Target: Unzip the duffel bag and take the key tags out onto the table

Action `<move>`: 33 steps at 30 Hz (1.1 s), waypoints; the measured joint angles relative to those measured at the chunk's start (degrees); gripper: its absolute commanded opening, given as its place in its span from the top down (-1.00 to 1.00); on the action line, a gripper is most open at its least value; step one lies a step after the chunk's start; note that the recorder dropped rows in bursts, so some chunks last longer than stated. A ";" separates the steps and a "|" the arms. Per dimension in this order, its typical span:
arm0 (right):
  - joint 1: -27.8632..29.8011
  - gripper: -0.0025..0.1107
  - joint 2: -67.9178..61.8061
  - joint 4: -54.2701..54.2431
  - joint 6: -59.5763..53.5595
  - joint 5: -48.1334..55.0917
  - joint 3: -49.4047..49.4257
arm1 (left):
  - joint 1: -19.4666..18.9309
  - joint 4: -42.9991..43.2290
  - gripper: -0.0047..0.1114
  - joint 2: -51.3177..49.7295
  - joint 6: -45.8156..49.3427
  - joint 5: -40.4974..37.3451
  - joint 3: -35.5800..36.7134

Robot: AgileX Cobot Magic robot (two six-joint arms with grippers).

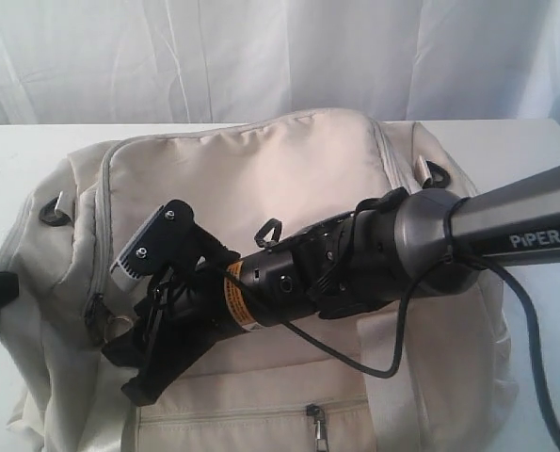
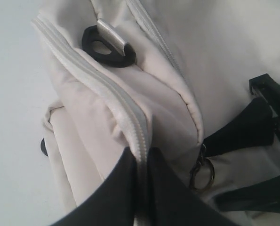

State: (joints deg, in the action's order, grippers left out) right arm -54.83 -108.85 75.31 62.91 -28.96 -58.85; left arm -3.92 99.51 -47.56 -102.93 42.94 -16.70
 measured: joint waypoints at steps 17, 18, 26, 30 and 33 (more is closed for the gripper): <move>-0.69 0.46 -1.60 -0.21 0.00 -4.49 -3.56 | 0.00 0.11 0.84 0.00 0.00 -0.10 0.00; -0.69 0.46 -1.60 0.70 0.00 -4.50 -3.60 | 0.00 0.11 0.84 0.00 0.00 -0.10 0.00; -0.69 0.57 -1.60 7.48 5.89 -1.81 -3.83 | 0.00 0.11 0.84 0.00 0.00 -0.10 0.00; -0.69 0.78 -0.71 9.68 7.49 -1.39 -3.83 | 0.00 0.11 0.84 0.00 0.00 -0.10 0.00; -0.69 0.95 0.17 9.91 7.49 -0.61 -3.83 | 0.00 0.11 0.84 0.00 0.00 -0.10 0.00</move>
State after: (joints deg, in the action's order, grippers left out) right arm -55.52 -108.69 85.23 70.40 -29.57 -62.68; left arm -3.92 99.62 -47.56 -102.93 42.84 -16.70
